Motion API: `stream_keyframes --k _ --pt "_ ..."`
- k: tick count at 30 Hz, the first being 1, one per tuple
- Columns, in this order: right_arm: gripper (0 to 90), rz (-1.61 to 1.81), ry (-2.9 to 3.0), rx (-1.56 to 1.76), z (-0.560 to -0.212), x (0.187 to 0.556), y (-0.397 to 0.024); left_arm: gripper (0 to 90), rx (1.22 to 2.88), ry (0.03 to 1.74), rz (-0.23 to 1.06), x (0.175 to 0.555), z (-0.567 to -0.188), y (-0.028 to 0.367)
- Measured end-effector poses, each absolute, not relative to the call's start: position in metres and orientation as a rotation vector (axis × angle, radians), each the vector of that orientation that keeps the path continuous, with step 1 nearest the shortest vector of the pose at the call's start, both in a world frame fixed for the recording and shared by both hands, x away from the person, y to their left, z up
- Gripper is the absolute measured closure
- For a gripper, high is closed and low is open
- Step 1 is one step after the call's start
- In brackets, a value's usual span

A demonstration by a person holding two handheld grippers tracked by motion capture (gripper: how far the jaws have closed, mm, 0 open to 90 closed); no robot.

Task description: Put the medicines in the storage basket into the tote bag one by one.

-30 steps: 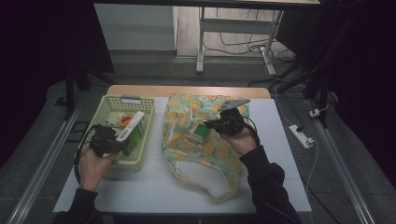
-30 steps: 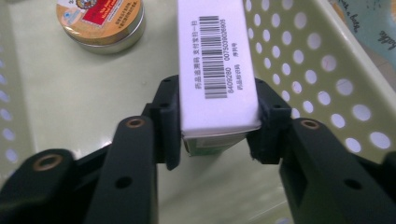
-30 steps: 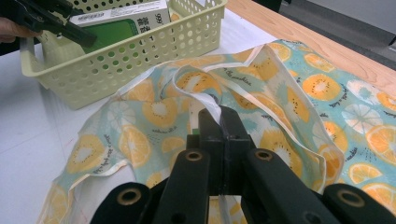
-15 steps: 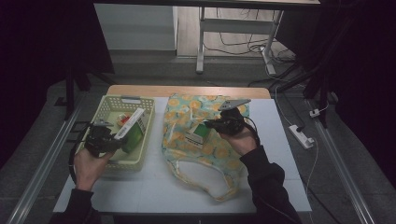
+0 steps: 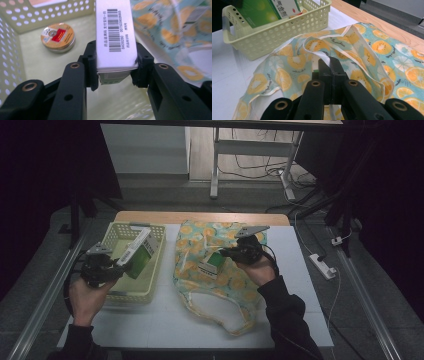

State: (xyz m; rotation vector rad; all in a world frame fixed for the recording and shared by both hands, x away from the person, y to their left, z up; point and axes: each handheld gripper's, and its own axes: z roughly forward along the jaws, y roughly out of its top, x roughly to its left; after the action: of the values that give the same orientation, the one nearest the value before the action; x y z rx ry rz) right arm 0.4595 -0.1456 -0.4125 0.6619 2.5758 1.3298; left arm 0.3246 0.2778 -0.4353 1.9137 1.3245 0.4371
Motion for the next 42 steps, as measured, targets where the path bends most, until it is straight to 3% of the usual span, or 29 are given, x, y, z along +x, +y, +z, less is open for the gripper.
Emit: stream_keyframes --k 24,42 --pt "89.5 1.333 2.568 0.663 -0.412 0.460 -0.146 62.4 1.961 1.118 0.308 0.294 -0.412 0.234" --pt "89.5 1.342 2.555 0.663 -0.410 0.459 -0.146 62.4 2.058 1.005 0.173 0.283 -0.428 0.189"
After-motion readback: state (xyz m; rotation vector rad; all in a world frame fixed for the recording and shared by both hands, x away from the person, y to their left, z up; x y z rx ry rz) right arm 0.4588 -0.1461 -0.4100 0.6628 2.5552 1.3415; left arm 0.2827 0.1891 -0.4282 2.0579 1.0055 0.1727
